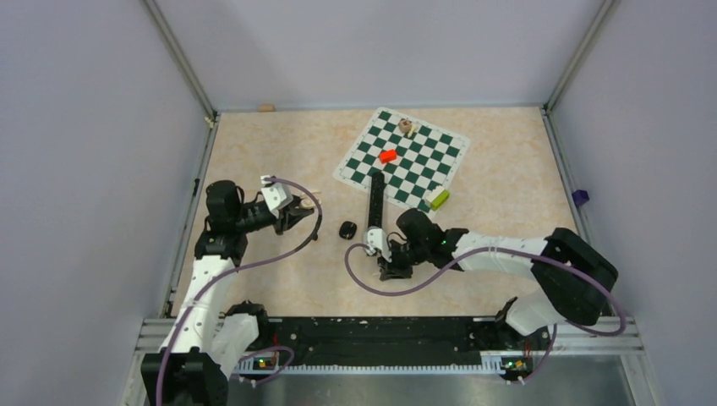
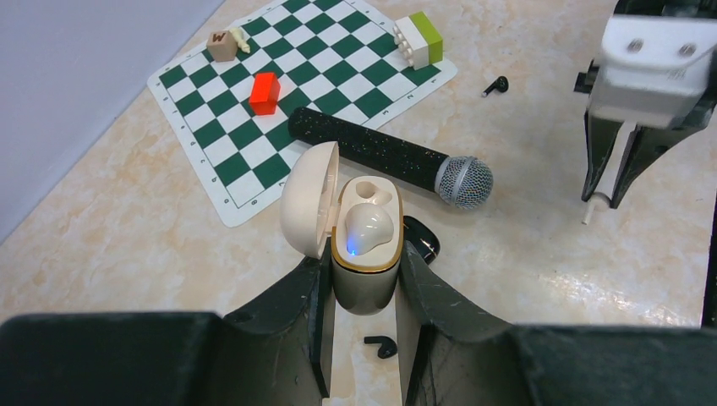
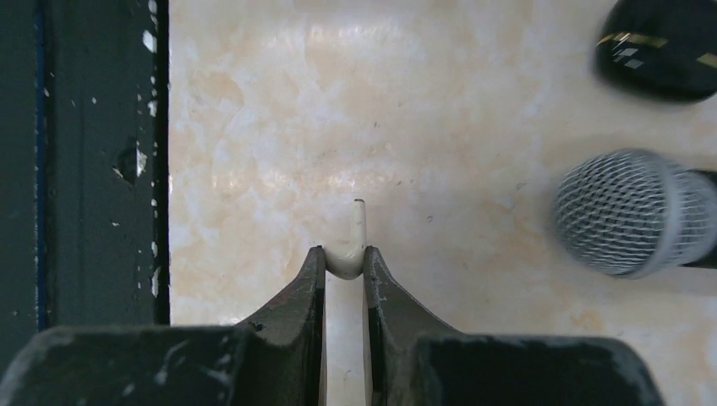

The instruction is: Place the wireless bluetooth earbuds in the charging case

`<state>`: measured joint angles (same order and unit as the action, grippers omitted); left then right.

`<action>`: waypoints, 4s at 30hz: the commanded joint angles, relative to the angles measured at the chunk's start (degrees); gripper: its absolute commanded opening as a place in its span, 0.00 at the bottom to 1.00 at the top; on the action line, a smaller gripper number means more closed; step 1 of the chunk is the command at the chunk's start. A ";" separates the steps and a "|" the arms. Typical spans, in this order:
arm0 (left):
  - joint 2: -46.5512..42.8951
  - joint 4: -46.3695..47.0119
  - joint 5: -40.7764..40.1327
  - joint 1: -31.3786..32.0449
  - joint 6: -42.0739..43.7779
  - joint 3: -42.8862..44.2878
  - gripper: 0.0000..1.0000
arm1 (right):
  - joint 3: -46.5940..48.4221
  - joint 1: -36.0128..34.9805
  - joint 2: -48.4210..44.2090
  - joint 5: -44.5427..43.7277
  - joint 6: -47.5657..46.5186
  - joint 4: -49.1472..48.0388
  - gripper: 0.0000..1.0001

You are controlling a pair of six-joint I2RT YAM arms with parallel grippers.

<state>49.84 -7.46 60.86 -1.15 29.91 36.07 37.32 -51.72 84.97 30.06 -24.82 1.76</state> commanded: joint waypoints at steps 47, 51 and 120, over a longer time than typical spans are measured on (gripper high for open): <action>0.96 -12.04 -8.66 16.76 18.53 3.48 0.00 | 35.28 6.54 4.08 9.84 18.64 14.37 0.00; 0.92 -11.89 -8.50 16.95 18.50 3.26 0.00 | 35.91 6.45 4.58 9.69 19.16 13.43 0.00; 0.71 -12.49 -8.15 18.18 21.24 0.73 0.00 | 50.91 4.44 16.43 4.98 22.88 20.25 0.03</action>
<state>51.86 -20.80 46.02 15.81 51.00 36.91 84.14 -46.85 100.68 37.28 -2.31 27.57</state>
